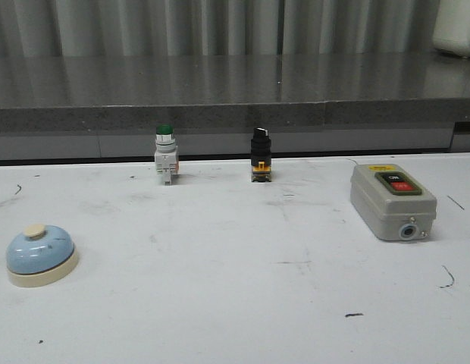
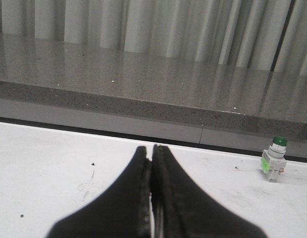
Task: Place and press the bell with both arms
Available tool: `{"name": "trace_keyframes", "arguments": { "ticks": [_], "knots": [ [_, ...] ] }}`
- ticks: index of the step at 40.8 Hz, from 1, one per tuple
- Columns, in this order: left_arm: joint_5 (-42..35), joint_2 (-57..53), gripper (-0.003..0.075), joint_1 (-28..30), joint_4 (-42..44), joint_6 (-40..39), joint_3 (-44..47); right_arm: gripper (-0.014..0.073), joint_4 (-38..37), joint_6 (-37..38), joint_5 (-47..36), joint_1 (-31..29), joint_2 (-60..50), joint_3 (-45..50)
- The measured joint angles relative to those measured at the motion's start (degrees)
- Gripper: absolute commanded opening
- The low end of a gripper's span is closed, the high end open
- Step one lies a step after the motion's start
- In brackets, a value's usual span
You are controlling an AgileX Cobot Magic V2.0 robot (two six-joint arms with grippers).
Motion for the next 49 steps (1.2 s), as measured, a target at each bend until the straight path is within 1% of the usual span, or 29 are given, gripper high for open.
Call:
{"name": "trace_keyframes", "arguments": {
  "ticks": [17,21,23,26,29,32,35,39,46,49],
  "knots": [
    [0.0,0.0,-0.002,0.0,0.0,0.0,0.0,-0.0062,0.0,0.0,0.0,0.0,0.0,0.0],
    [-0.48,0.0,-0.002,0.0,0.0,0.0,0.0,-0.0062,0.0,0.0,-1.75,0.0,0.0,0.0],
    [-1.58,0.0,-0.002,0.0,0.0,0.0,0.0,-0.0062,0.0,0.0,-3.89,0.0,0.0,0.0],
    [-5.46,0.0,-0.002,0.0,-1.06,0.0,0.0,-0.0062,0.0,0.0,-6.92,0.0,0.0,-0.1],
    [-10.41,0.0,-0.002,0.0,-1.98,0.0,-0.13,-0.0062,0.0,0.0,-6.93,0.0,0.0,-1.67],
    [-11.54,0.0,-0.002,0.0,-2.32,0.0,-1.42,-0.0062,0.0,0.0,-5.53,0.0,0.0,-5.4],
    [-9.39,0.65,-0.002,0.0,-2.54,0.0,-5.2,-0.0062,0.0,0.0,-3.09,0.0,0.0,-10.01],
    [-3.96,4.92,-0.002,0.0,-1.79,0.0,-12.27,-0.0062,0.0,0.0,1.01,0.0,2.65,-16.55],
    [6.2,17.12,-0.002,0.0,2.55,0.0,-21.76,-0.0062,0.12,0.0,8.46,0.0,13.71,-25.29],
    [7.73,20.88,-0.002,0.0,3.12,0.0,-23.6,-0.0062,0.19,0.0,9.77,0.0,17.51,-27.29]
  ]
}}
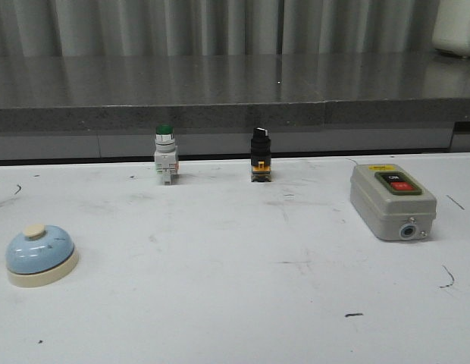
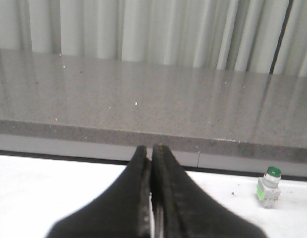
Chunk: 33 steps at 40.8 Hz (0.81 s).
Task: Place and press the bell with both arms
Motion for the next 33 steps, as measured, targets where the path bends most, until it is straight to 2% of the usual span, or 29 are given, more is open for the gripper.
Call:
{"name": "trace_keyframes", "arguments": {
  "ticks": [5,8,11,14,16,17,19,27,33],
  "knots": [
    [0.51,2.36,-0.0015,0.0,0.31,0.0,-0.89,-0.0062,0.05,0.0,0.84,0.0,2.71,-0.86],
    [0.6,2.77,0.0035,0.0,0.31,0.0,-0.99,-0.0062,0.14,0.0,0.96,0.0,2.82,-0.95],
    [0.75,2.91,0.0181,0.0,0.31,0.0,-0.99,-0.0062,0.14,0.0,1.19,0.0,2.82,-1.13],
    [0.75,2.91,0.0398,0.0,0.31,0.0,-0.99,-0.0062,0.14,0.0,1.19,0.0,2.82,-1.22],
    [0.75,2.91,0.0516,0.0,0.31,0.0,-0.99,-0.0062,0.14,0.0,1.19,0.0,2.82,-1.22],
    [0.75,2.91,0.0565,0.0,0.31,0.0,-0.99,-0.0062,0.14,0.0,1.19,0.0,2.82,-1.22],
    [0.75,2.91,0.0613,0.0,0.31,0.0,-0.99,-0.0062,0.14,0.0,1.19,0.0,2.82,-1.22],
    [1.08,3.55,0.062,0.0,-1.51,0.0,-1.1,-0.0062,0.18,0.0,1.19,0.0,2.82,-1.22],
    [4.43,10.02,0.062,-1.44,-2.33,0.0,-3.6,-0.0062,0.27,0.0,1.19,0.0,2.82,-1.22]
  ]
}}
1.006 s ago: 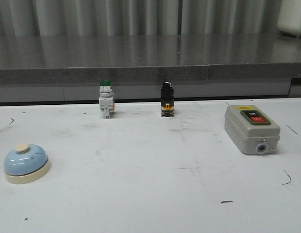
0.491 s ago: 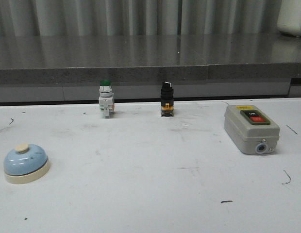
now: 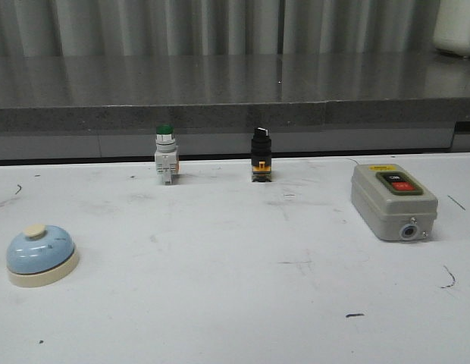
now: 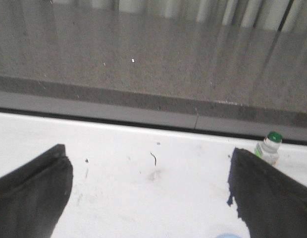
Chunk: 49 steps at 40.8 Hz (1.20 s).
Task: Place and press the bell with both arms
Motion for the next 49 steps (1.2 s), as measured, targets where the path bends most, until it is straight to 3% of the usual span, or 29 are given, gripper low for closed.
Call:
{"name": "trace_keyframes", "arguments": {
  "ticks": [25,33,49],
  "knots": [
    [16.2,46.49,0.062,-23.12,0.91,3.07,-20.21,-0.0062,0.0,0.0,0.0,0.0,0.0,0.0],
    [23.89,59.43,0.062,-23.66,2.37,3.07,-28.7,-0.0062,0.0,0.0,0.0,0.0,0.0,0.0],
    [26.87,72.3,0.0596,-23.66,3.9,2.64,-34.28,-0.0062,0.0,0.0,-0.82,0.0,0.0,0.0]
  ]
}}
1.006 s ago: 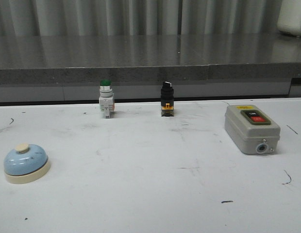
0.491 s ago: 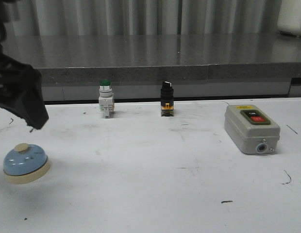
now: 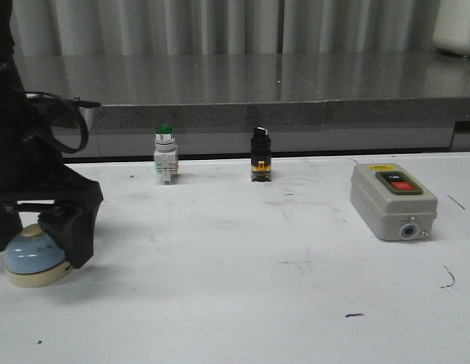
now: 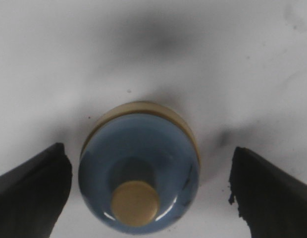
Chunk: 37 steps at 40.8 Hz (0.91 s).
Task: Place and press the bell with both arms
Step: 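Lower the left gripper onto the blue desk bell and grasp it, then carry the bell with the left gripper toward the table centre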
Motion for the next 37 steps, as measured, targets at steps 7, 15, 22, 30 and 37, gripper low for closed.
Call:
{"name": "trace_keyframes", "arguments": {
  "ticks": [7,15,22,30,37],
  "knots": [
    [0.05,0.76,0.041,0.0,0.11,0.0,-0.14,-0.0062,0.0,0.0,-0.09,0.0,0.0,0.0],
    [0.25,0.76,0.0246,0.0,0.1,0.43,-0.38,-0.0062,0.0,0.0,-0.45,0.0,0.0,0.0],
    [0.77,0.9,0.0246,-0.64,0.21,0.43,-2.55,-0.0062,0.0,0.0,-0.54,0.0,0.0,0.0],
    [2.84,4.45,0.0246,-4.79,0.6,0.99,-12.08,-0.0062,0.0,0.0,-0.54,0.0,0.0,0.0],
    [4.17,10.63,0.0246,-9.97,0.6,1.25,-21.37,-0.0062,0.0,0.0,-0.54,0.0,0.0,0.0]
  ]
}}
